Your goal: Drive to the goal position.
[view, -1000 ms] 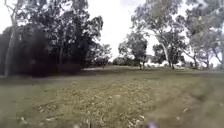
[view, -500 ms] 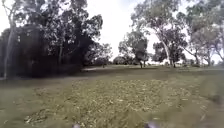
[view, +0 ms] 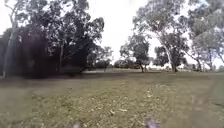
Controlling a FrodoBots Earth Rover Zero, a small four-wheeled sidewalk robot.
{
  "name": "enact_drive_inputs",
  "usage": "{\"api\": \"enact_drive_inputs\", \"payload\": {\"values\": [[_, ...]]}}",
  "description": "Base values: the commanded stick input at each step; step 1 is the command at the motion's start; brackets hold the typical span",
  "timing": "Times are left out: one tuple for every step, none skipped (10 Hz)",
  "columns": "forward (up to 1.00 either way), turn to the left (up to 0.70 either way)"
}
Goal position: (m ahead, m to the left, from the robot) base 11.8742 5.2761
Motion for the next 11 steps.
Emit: {"api": "enact_drive_inputs", "payload": {"values": [[0.70,0.00],[0.70,0.00],[0.70,0.00],[0.70,0.00],[0.70,0.00],[0.70,0.00],[0.70,0.00],[0.70,0.00],[0.70,0.00],[0.70,0.00],[0.70,0.00]]}}
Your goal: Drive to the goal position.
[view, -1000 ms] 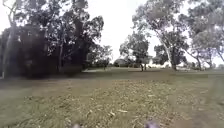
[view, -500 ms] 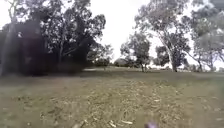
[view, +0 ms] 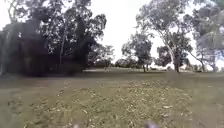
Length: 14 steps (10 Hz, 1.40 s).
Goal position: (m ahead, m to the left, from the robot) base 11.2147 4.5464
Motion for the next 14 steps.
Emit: {"api": "enact_drive_inputs", "payload": {"values": [[0.70,0.00],[0.70,0.00],[0.70,0.00],[0.70,0.00],[0.70,0.00],[0.70,0.00],[0.70,0.00],[0.70,0.00],[0.70,0.00],[0.70,0.00],[0.70,0.00],[0.70,0.00],[0.70,-0.09],[0.70,-0.26]]}}
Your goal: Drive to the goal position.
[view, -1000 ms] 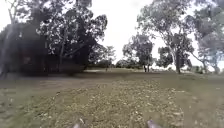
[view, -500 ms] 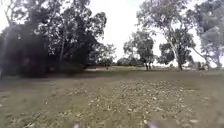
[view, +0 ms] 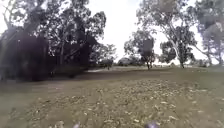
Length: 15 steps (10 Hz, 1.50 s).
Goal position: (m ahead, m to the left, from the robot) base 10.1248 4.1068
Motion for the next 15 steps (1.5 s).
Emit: {"api": "enact_drive_inputs", "payload": {"values": [[0.70,-0.24],[0.70,-0.16],[0.70,-0.08],[0.70,0.00],[0.70,0.00],[0.70,0.00],[0.70,0.00],[0.70,0.00],[0.70,0.00],[0.70,0.00],[0.70,0.00],[0.70,0.00],[0.70,0.00],[0.70,0.00],[0.70,0.00]]}}
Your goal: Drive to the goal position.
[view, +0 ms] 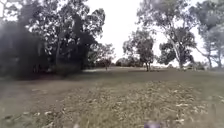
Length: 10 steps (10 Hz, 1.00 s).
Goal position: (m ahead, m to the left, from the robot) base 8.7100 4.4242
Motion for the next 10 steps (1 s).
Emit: {"api": "enact_drive_inputs", "payload": {"values": [[0.70,0.00],[0.70,0.00],[0.70,0.00],[0.70,0.00],[0.70,0.00],[0.70,0.00],[0.70,0.00],[0.70,0.00],[0.70,0.00],[0.70,0.00]]}}
